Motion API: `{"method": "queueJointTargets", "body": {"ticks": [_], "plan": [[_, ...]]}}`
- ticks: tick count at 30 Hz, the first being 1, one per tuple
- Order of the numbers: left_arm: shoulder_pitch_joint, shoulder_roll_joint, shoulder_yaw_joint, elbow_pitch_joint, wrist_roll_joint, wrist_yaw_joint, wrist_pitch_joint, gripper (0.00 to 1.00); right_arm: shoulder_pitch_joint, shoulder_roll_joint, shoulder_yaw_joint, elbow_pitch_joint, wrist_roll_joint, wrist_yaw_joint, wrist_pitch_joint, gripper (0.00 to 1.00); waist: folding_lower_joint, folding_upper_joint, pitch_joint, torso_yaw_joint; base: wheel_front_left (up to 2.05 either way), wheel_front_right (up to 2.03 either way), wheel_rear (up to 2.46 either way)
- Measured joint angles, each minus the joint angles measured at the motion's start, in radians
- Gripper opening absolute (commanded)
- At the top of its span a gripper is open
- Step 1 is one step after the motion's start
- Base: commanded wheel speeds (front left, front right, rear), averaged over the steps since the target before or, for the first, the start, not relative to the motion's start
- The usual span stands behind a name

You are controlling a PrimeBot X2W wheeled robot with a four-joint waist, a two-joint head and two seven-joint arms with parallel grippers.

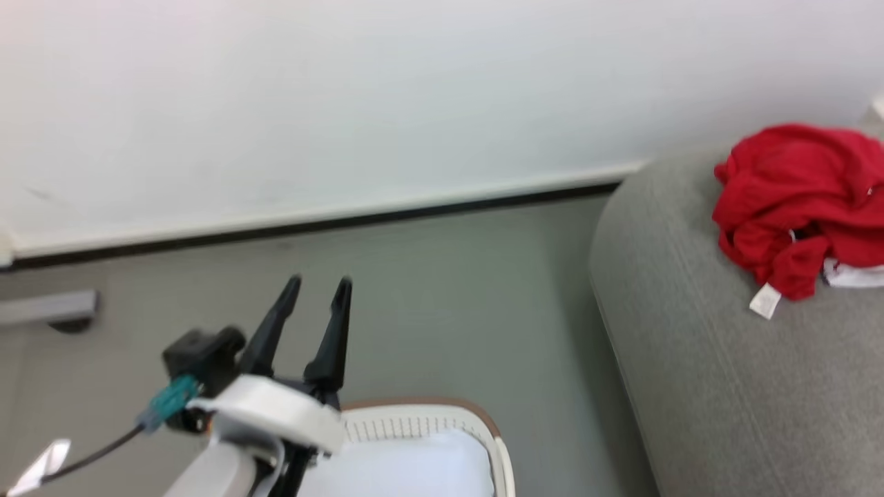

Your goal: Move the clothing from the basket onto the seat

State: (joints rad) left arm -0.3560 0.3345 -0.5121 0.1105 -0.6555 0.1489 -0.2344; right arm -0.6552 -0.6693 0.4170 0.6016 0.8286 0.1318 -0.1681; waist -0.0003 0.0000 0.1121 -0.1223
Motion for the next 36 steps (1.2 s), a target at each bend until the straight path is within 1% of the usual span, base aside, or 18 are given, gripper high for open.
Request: {"method": "queueJointTargets", "body": {"ticks": [1, 2, 5, 7, 12, 13, 16, 18, 21, 27, 30, 36], "plan": [[0.027, -0.003, 0.014, -0.007, -0.025, -0.007, -0.006, 1.0, 0.024, 0.016, -0.019, -0.017, 0.0, 0.0, -0.014, 1.0, 0.0, 0.0, -0.019, 0.005, 0.0, 0.0, 0.0], [0.051, -0.002, 0.026, -0.01, -0.037, -0.003, -0.009, 1.0, 0.048, 0.031, -0.034, -0.036, -0.004, 0.0, -0.023, 1.0, 0.0, 0.0, -0.038, 0.012, 0.0, 0.0, 0.0], [0.105, 0.025, 0.058, -0.01, -0.036, 0.008, -0.019, 1.0, 0.128, 0.078, -0.082, -0.096, -0.051, 0.0, -0.053, 1.0, 0.0, 0.0, -0.085, 0.034, 0.0, 0.0, 0.0], [0.142, 0.031, 0.07, -0.01, -0.032, 0.011, -0.022, 1.0, 0.189, 0.115, -0.122, -0.14, -0.102, 0.0, -0.064, 1.0, -0.0001, 0.0, -0.108, 0.053, 0.0, 0.0, 0.0], [0.219, 0.03, 0.103, 0.009, 0.002, 0.029, -0.028, 1.0, 0.353, 0.248, -0.227, -0.27, -0.229, 0.0, -0.081, 1.0, 0.0, 0.0, -0.147, 0.093, 0.0, 0.0, 0.0], [0.233, 0.025, 0.117, 0.01, 0.013, 0.037, -0.029, 1.0, 0.389, 0.28, -0.243, -0.299, -0.249, 0.0, -0.086, 1.0, 0.0, 0.0, -0.152, 0.099, 0.0, 0.0, 0.0], [0.272, -0.003, 0.154, 0.001, 0.047, 0.036, -0.03, 1.0, 0.487, 0.367, -0.302, -0.373, -0.309, 0.0, -0.089, 1.0, 0.0, 0.0, -0.162, 0.113, 0.0, 0.0, 0.0], [0.298, -0.034, 0.185, -0.014, 0.076, 0.024, -0.03, 1.0, 0.545, 0.415, -0.333, -0.414, -0.354, 0.0, -0.09, 1.0, 0.0001, 0.0, -0.164, 0.121, 0.0, 0.0, 0.0], [0.327, -0.066, 0.221, -0.015, 0.116, -0.008, -0.03, 1.0, 0.614, 0.476, -0.34, -0.447, -0.409, 0.0, -0.091, 1.0, 0.0001, 0.0, -0.161, 0.127, 0.0, 0.0, 0.0], [0.348, -0.114, 0.275, 0.018, 0.204, -0.071, -0.03, 1.0, 0.649, 0.545, -0.337, -0.449, -0.467, 0.0, -0.093, 1.0, 0.0002, 0.0, -0.155, 0.129, 0.0, 0.0, 0.0], [0.352, -0.137, 0.301, 0.03, 0.23, -0.096, -0.03, 1.0, 0.65, 0.556, -0.336, -0.441, -0.477, 0.0, -0.094, 1.0, 0.0002, 0.0, -0.153, 0.125, 0.0, 0.0, 0.0], [0.352, -0.175, 0.35, 0.04, 0.284, -0.131, -0.03, 1.0, 0.642, 0.569, -0.326, -0.419, -0.49, 0.0, -0.087, 1.0, 0.0003, 0.0, -0.151, 0.116, 0.0, 0.0, 0.0]]}}
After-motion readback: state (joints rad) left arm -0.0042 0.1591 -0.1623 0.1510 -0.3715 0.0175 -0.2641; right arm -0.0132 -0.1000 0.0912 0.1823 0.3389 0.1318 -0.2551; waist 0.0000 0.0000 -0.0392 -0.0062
